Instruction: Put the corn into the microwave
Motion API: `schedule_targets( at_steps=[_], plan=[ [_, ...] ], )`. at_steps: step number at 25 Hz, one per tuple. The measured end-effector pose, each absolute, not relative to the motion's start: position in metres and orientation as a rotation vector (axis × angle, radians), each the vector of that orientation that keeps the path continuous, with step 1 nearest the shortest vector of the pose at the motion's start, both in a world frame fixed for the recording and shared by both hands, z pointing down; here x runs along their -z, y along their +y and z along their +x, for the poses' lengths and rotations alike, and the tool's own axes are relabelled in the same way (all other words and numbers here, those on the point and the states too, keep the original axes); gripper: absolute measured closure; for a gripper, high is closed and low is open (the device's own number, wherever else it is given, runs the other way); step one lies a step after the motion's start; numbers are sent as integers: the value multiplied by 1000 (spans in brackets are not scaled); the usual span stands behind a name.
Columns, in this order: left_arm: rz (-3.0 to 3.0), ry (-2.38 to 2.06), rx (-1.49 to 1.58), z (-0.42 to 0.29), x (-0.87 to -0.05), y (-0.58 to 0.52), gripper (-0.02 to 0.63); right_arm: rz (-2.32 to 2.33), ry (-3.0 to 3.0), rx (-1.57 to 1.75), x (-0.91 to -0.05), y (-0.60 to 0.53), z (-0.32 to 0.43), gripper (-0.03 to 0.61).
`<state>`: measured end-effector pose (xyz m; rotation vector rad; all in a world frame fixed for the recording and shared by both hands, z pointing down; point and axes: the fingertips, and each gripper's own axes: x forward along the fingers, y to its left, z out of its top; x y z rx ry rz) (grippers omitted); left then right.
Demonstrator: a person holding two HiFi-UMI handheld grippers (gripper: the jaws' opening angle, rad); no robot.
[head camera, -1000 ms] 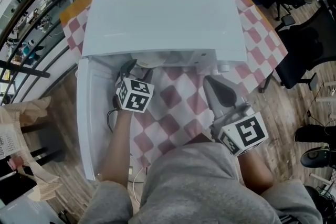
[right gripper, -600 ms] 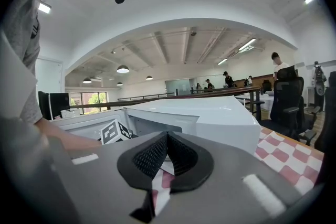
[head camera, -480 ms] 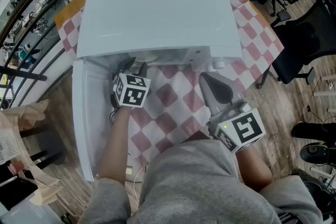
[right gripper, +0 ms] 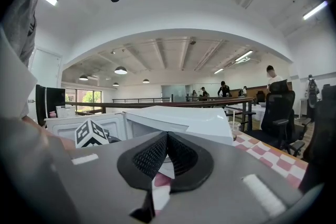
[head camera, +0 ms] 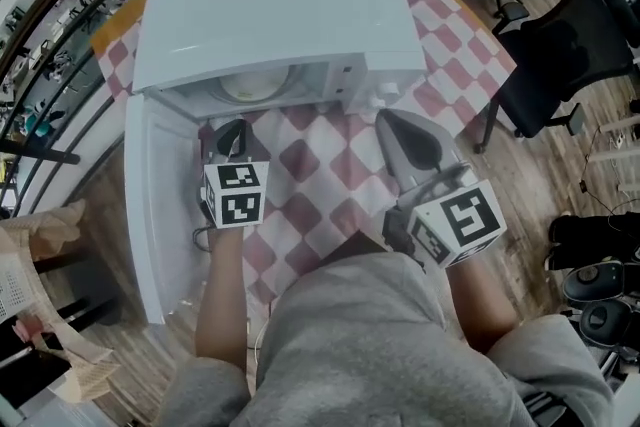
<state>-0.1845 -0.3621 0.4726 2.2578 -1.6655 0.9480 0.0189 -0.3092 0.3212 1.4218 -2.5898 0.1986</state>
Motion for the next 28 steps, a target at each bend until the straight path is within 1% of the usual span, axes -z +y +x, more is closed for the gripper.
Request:
schedule_targets(
  at_steps=[3,13,22,28],
  plan=[
    [2281,-1659,-777,-175,-448,-331,603,1435,-2570,-157,-313,-295,25,580],
    [2390,-1600,-419,-157,-371,-240,603,1453,-2502,-110,-306,-236,38,580],
    [2450,-1572,-388,-136,-343,-167,603,1429,-2522,-121,-310,-201,48,580],
    [2446,-1609,-312,-113,-326,-111,604,1420,-2538,-104,-300,-159,73,580]
  ],
)
